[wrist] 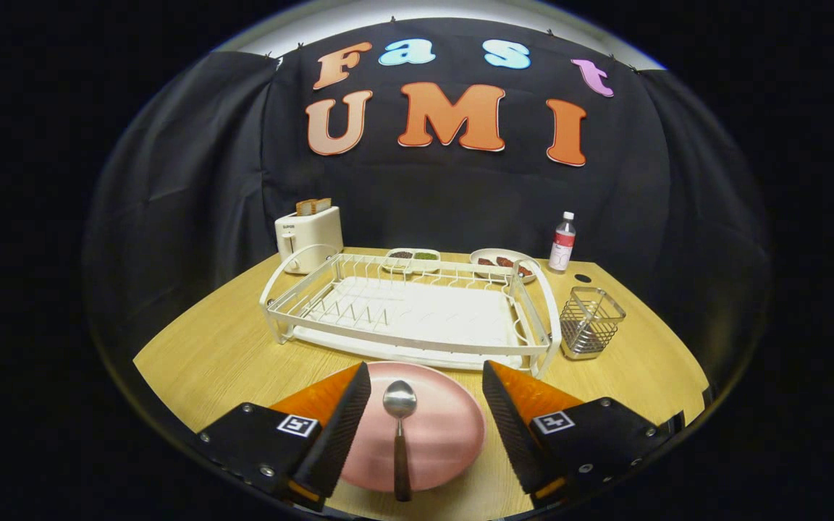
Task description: Take the plate from the dish rack, then take the spoon from the basket and place it into the plate.
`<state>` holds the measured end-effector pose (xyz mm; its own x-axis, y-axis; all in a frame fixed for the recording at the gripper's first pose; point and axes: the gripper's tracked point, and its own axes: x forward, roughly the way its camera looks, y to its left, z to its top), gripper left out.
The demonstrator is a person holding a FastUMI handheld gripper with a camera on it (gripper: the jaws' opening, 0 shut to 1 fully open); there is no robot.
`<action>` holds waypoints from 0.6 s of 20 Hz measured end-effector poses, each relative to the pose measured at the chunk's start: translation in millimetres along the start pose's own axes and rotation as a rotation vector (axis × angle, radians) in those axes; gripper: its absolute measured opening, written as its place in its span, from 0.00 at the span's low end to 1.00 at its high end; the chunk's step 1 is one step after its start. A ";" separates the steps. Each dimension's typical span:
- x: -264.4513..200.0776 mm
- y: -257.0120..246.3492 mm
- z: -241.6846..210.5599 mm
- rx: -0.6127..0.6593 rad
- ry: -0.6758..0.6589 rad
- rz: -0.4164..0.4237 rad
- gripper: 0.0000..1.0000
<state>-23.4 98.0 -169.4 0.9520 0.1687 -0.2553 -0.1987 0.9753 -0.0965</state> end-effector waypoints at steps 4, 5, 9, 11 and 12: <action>0.0 -21.4 23.8 0.003 -0.025 -0.030 0.97; -0.2 -27.5 31.7 0.005 -0.035 -0.038 0.97; -0.6 -54.9 65.4 0.024 -0.073 -0.072 0.97; -1.5 -72.1 83.2 0.034 -0.097 -0.094 0.97; -1.1 -81.8 93.4 0.038 -0.113 -0.109 0.97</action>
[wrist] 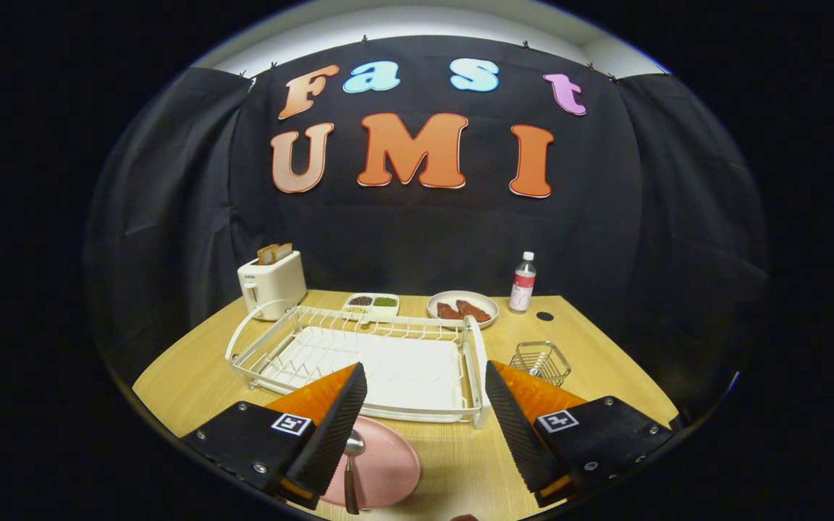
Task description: Take the plate from the dish rack, then take the spoon from the basket and place it into the plate.
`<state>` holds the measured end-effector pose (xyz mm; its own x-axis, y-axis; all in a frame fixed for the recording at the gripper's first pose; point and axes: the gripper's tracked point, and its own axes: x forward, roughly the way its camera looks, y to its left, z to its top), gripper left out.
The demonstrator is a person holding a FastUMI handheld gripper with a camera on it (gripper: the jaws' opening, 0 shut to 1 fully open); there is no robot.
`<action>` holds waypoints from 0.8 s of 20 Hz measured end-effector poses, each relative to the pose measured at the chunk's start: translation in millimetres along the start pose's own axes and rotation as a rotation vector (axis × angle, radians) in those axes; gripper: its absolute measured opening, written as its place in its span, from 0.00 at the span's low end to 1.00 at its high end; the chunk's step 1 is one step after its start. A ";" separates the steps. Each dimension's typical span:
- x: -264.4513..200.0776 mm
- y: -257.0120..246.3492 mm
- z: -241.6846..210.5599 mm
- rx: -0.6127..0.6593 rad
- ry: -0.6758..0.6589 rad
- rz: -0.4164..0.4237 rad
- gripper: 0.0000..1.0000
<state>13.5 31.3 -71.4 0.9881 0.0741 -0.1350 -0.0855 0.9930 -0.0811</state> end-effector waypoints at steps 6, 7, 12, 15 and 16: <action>5.7 -54.2 36.1 0.025 -0.048 -0.056 0.97; 4.8 -64.7 40.1 0.028 -0.053 -0.064 0.97; 5.7 -113.5 55.9 0.054 -0.073 -0.097 0.97; 7.5 -137.4 59.0 0.060 -0.081 -0.116 0.97; 8.1 -143.3 57.0 0.059 -0.080 -0.118 0.97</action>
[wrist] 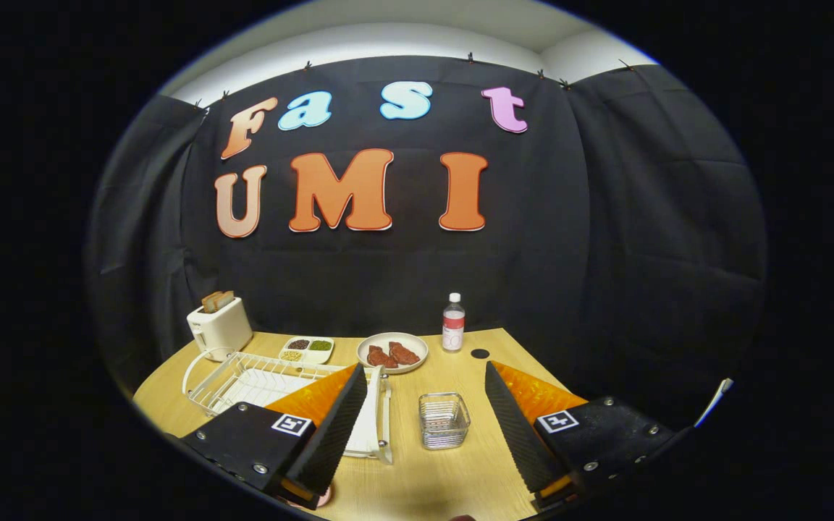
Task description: Take the plate from the dish rack, then take the spoon from the basket and place it into the plate.
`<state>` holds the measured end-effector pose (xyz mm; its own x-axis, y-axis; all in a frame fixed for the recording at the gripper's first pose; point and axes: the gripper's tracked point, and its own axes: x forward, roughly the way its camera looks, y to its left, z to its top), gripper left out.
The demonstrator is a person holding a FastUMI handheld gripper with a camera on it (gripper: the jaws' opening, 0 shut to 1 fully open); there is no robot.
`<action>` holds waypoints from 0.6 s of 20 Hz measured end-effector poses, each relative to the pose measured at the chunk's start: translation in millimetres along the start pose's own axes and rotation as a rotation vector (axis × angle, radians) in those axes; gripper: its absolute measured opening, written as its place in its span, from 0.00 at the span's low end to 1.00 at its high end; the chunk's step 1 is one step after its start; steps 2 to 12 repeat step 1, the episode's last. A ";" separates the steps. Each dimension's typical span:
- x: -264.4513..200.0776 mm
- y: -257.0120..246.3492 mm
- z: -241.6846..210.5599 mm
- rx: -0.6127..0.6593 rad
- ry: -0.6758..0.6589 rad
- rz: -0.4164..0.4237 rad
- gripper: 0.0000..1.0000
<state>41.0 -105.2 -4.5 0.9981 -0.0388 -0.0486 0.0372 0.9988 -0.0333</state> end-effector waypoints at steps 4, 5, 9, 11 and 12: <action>0.4 -5.2 -1.8 -0.001 0.003 0.000 0.97; 0.4 -5.2 -1.8 -0.001 0.003 0.000 0.97; 0.4 -5.2 -1.8 -0.001 0.003 0.000 0.97; 0.4 -5.2 -1.8 -0.001 0.003 0.000 0.97; 0.4 -5.2 -1.8 -0.001 0.003 0.000 0.97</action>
